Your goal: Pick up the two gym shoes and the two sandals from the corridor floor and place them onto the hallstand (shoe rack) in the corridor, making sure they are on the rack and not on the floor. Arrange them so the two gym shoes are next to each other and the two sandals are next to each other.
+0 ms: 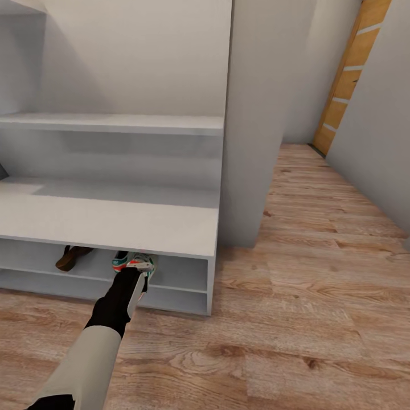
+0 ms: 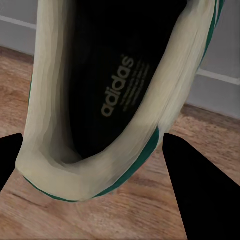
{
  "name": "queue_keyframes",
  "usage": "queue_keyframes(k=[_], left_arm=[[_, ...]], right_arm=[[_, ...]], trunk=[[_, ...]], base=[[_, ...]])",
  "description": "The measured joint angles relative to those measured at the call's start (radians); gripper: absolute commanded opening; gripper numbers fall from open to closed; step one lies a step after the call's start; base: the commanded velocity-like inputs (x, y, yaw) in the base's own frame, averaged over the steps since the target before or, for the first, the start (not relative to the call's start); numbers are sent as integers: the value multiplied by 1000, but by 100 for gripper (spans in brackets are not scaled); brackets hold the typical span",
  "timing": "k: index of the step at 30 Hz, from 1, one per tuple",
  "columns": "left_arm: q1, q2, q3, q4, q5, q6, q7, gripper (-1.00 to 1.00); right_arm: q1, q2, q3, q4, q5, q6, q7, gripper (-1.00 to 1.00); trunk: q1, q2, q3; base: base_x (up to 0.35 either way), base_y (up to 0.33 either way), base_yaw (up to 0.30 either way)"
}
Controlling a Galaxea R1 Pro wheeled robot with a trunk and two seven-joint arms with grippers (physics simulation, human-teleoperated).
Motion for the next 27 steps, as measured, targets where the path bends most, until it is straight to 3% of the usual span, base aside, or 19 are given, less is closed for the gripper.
queue_keyframes(k=[13,22,27], left_arm=[[7,1,3,100,1,-86,0,-100],[7,3,3,113,1,-98,0,-100],[7,3,4,114,2,-98,0,-100]], right_arm=[[0,0,0,0,0,0,0,-100],[0,0,0,0,0,0,0,-100],[0,-1,0,0,0,0,0,-100]], trunk=[[0,0,0],[0,0,0],[0,0,0]], base=[[0,0,0],[7,0,0],[187,0,0]])
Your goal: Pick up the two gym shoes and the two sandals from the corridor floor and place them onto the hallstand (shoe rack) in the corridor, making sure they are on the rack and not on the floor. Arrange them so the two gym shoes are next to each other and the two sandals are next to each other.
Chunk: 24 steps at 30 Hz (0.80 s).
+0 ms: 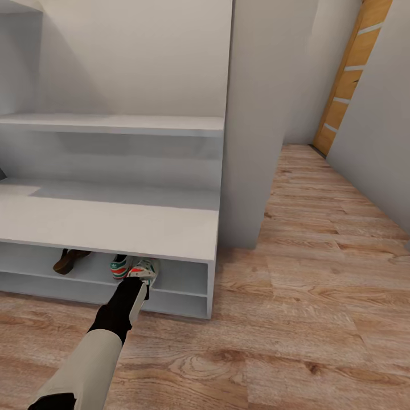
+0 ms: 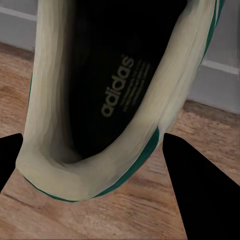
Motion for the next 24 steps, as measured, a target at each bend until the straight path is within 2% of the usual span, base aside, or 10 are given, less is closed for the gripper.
queue_keyframes(k=[14,24], left_arm=[[1,0,-1,0,0,-1,0,-100],[4,1,-1,16,1,-41,0,-100]], right_arm=[[0,0,0,0,0,0,0,-100],[0,1,0,0,0,0,0,-100]], trunk=[[0,0,0],[0,0,0]], base=[[19,0,0],[0,0,0]])
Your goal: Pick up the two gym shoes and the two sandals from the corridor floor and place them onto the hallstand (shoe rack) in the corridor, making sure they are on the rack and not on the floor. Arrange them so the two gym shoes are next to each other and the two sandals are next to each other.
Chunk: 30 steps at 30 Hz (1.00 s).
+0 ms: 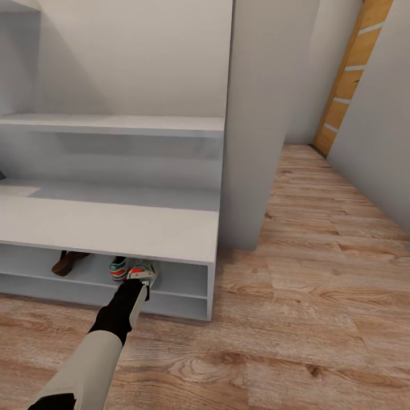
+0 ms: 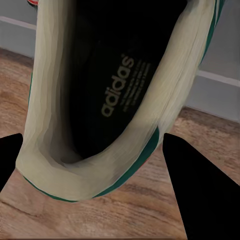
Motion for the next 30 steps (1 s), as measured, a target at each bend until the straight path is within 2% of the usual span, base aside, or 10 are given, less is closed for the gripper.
queue_keyframes(k=[14,22,30], left_arm=[[-1,0,0,58,-1,-37,0,-100],[-1,1,0,61,-1,-46,0,-100],[1,0,0,62,-1,-65,0,-100]], right_arm=[[0,0,0,0,0,1,0,-100],[0,-1,0,0,0,0,0,-100],[0,0,0,0,0,0,0,-100]], trunk=[[0,0,0],[0,0,0],[0,0,0]], base=[[1,0,0],[199,0,0],[21,0,0]])
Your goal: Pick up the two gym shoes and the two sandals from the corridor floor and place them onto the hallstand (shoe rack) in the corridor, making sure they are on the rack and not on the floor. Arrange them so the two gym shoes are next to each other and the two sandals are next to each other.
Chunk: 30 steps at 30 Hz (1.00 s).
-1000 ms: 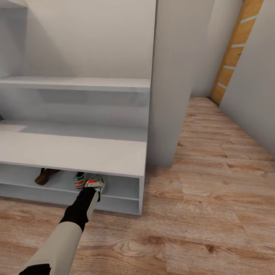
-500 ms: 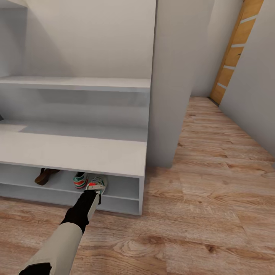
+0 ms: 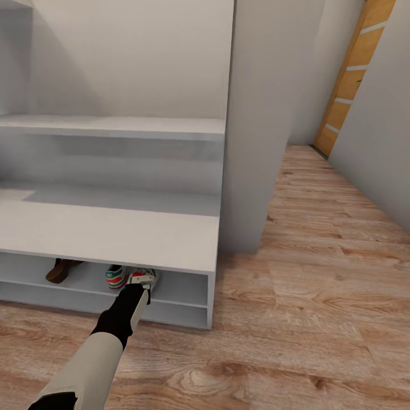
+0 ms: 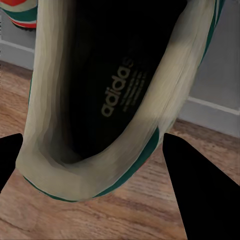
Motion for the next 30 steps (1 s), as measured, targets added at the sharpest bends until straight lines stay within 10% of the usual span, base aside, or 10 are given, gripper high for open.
queue_keyframes(k=[18,30], left_arm=[[0,0,3,43,1,-37,0,-100],[-1,0,65,45,-5,-37,0,-100]], right_arm=[[0,0,0,0,0,0,0,-100],[0,0,0,0,0,0,0,-100]], trunk=[[0,0,0],[0,0,0]], base=[[4,0,0],[57,21,0]])
